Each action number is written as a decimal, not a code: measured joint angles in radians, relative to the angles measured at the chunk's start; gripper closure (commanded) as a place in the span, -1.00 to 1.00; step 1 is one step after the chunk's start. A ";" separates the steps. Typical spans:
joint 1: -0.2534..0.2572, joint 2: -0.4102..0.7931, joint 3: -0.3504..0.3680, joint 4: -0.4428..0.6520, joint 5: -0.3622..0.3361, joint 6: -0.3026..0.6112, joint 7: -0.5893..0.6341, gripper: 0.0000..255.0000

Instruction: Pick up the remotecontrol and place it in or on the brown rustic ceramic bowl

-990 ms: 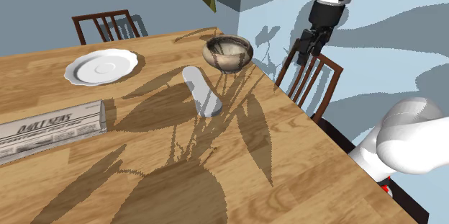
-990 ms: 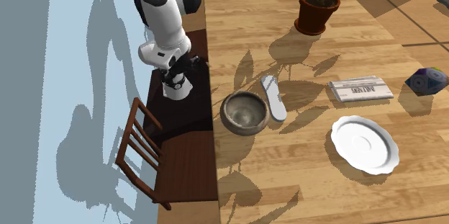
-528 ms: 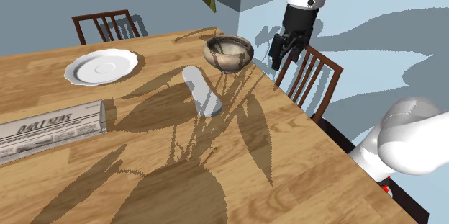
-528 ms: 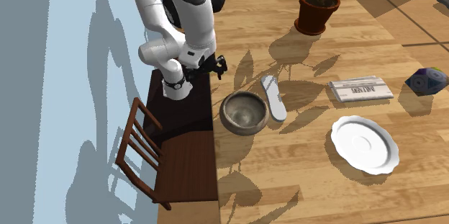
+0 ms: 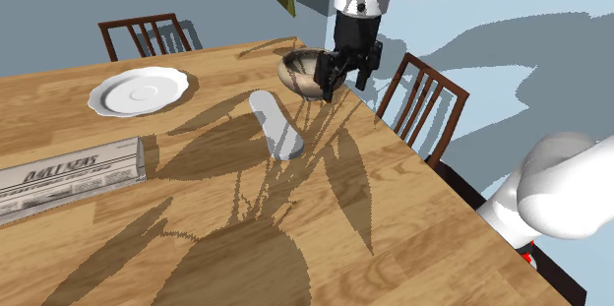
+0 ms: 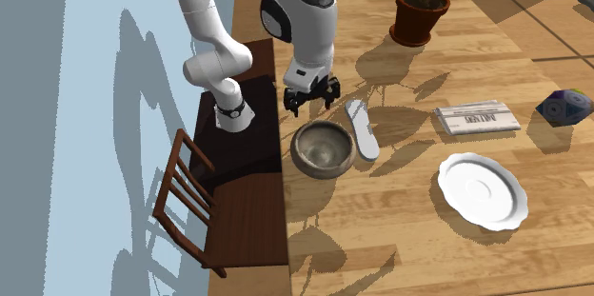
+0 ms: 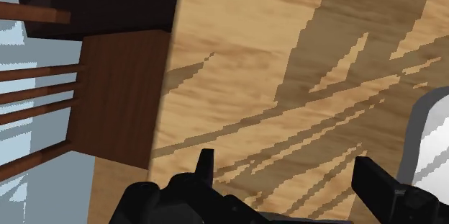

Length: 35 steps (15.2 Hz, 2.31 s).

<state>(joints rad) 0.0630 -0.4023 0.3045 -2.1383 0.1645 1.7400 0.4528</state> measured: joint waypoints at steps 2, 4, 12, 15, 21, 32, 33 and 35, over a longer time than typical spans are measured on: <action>0.002 0.063 0.037 0.058 -0.010 0.010 0.059 -1.00; 0.001 0.143 0.072 0.127 -0.032 0.025 0.119 -1.00; 0.040 0.419 0.181 0.390 -0.154 0.030 0.358 -1.00; 0.044 0.429 0.184 0.363 -0.159 0.065 0.369 -1.00; 0.046 0.438 0.185 0.314 -0.163 0.123 0.373 -1.00; 0.046 0.437 0.185 0.311 -0.163 0.126 0.373 1.00; 0.046 0.437 0.185 0.311 -0.163 0.126 0.373 1.00; 0.046 0.437 0.185 0.311 -0.163 0.126 0.373 1.00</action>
<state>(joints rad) 0.1086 0.0346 0.4895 -1.8277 0.0015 1.8656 0.8262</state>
